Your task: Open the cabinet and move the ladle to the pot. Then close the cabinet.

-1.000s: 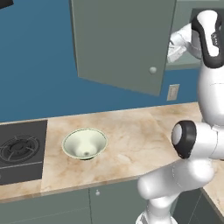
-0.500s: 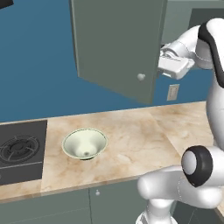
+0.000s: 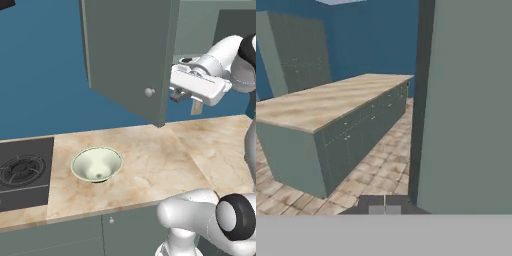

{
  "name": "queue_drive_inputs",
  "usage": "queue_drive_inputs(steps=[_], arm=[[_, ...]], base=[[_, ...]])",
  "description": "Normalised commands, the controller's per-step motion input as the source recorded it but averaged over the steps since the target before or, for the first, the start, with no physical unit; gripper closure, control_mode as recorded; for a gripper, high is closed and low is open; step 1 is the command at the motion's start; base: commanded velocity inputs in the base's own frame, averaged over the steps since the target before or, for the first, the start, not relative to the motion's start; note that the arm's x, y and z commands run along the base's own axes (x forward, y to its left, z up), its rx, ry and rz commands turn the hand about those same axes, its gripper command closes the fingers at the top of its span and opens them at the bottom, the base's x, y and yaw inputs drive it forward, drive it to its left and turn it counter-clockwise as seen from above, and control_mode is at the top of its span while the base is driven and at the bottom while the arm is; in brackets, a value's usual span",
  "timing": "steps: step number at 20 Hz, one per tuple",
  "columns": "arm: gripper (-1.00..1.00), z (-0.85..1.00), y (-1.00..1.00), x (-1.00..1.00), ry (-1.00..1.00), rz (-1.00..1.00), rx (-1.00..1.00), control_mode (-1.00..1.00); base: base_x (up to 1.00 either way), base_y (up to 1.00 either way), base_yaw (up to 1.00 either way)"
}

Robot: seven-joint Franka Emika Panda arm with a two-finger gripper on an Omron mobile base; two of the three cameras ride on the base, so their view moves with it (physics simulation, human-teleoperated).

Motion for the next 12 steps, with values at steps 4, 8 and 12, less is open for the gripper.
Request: queue_drive_inputs(steps=[4,8,12], arm=[[1.0,-0.02,0.09,-0.18,-0.12,0.0,0.01,-1.0],[1.0,-0.07,0.27,-0.01,-0.12,0.0,0.0,-1.0],[1.0,-0.1,0.36,0.0,-0.12,0.0,0.01,-1.0]], base=[[0.0,0.0,0.0],[0.0,0.0,0.0],[0.0,0.0,0.0]])
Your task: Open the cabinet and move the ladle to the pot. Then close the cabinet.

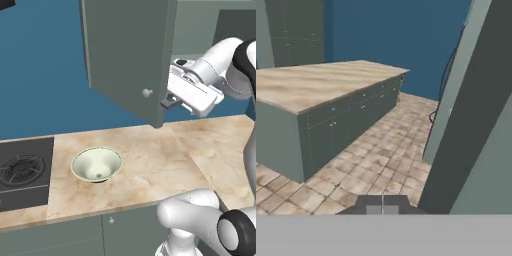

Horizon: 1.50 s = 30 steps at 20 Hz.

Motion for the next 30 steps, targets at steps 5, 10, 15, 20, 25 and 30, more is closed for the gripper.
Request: queue_drive_inputs(steps=[5,10,15,20,25,30], arm=[[1.0,-0.11,0.45,0.04,-0.09,0.0,0.0,-1.0],[1.0,-0.02,0.56,-0.04,-0.2,0.01,0.0,-1.0],[1.0,0.0,0.32,-0.14,-0.22,0.0,0.0,-1.0],[1.0,0.0,-0.01,-0.38,-0.12,-0.03,0.0,-1.0],[1.0,0.0,-0.37,-0.56,-0.01,-0.24,0.0,-1.0],[1.0,0.0,-0.56,-0.29,0.06,-0.44,0.0,-1.0]], base=[[0.0,0.0,0.0],[0.0,0.0,0.0],[0.0,0.0,0.0],[0.0,0.0,0.0],[0.0,0.0,0.0],[0.0,0.0,0.0]])
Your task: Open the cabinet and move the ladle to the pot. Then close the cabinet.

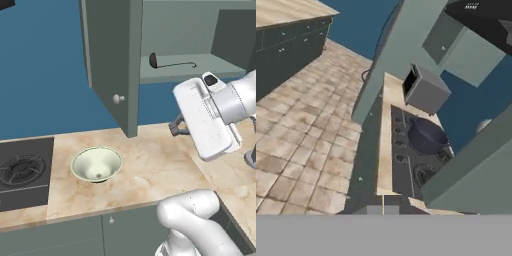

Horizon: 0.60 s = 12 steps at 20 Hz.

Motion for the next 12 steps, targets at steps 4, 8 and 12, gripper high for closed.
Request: queue_drive_inputs(steps=[4,8,12], arm=[[1.0,0.0,-0.31,0.0,0.07,-0.47,0.0,-1.0],[1.0,0.0,-0.01,0.06,0.03,-0.46,-0.01,-1.0],[1.0,0.0,-0.16,0.27,0.11,-0.32,0.0,-1.0]], base=[[0.0,0.0,0.0],[0.0,0.0,0.0],[0.0,0.0,0.0]])
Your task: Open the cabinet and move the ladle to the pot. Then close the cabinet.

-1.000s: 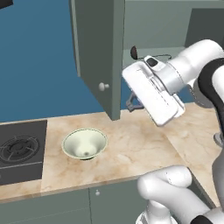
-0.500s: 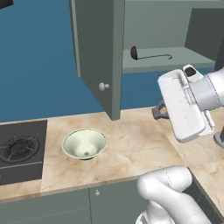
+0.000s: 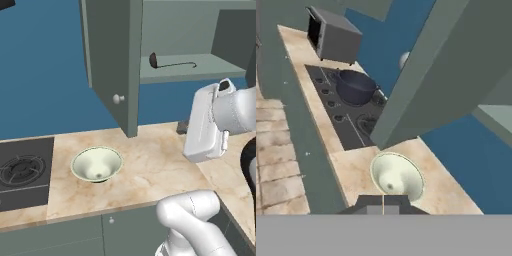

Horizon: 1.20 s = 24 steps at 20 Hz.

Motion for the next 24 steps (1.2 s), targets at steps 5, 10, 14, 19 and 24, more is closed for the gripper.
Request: queue_drive_inputs(steps=[5,10,14,19,24], arm=[[-1.0,0.0,-0.42,0.26,0.06,-0.23,0.0,-1.0],[-1.0,0.0,-0.61,0.23,0.03,-0.1,0.0,-1.0],[-1.0,0.0,-0.33,0.08,0.08,-0.07,0.0,-1.0],[-1.0,0.0,-0.17,0.23,0.02,-0.09,0.05,-1.0],[-1.0,0.0,-0.14,0.32,-0.01,-0.37,0.11,-1.0]], base=[[0.0,0.0,0.0],[0.0,0.0,0.0],[0.0,0.0,0.0],[0.0,0.0,0.0],[0.0,0.0,0.0]])
